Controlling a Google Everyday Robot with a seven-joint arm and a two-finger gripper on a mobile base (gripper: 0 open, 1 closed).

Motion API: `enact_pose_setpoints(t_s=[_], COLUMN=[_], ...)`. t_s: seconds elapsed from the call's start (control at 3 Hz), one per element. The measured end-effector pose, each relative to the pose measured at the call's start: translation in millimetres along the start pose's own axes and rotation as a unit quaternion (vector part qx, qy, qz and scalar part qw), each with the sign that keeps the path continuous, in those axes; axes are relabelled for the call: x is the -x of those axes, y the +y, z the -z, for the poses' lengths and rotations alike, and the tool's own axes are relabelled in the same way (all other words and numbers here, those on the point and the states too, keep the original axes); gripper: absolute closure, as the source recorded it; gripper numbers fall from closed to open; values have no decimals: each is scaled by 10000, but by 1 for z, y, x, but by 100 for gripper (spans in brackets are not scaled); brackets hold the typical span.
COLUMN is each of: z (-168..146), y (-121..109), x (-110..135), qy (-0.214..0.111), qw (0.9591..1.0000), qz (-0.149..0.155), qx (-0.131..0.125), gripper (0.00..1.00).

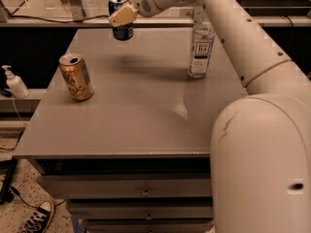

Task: Knock pepsi can over

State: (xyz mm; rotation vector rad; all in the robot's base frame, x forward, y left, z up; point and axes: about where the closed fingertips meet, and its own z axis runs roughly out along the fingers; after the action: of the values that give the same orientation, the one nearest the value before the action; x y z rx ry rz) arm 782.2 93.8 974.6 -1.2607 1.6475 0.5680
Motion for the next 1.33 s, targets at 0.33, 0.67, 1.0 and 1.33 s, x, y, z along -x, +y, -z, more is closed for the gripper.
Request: enact_pose_setpoints(t_s=[0.33, 0.67, 1.0, 1.33], z=[12, 27, 50, 69], y=[47, 86, 100, 104], x=[3, -10, -33, -61], qy=[172, 754, 1517, 2241], qw=[9993, 9953, 9845, 9682], qz=[249, 541, 860, 1083], qx=[220, 270, 202, 243], gripper=[100, 100, 100, 100])
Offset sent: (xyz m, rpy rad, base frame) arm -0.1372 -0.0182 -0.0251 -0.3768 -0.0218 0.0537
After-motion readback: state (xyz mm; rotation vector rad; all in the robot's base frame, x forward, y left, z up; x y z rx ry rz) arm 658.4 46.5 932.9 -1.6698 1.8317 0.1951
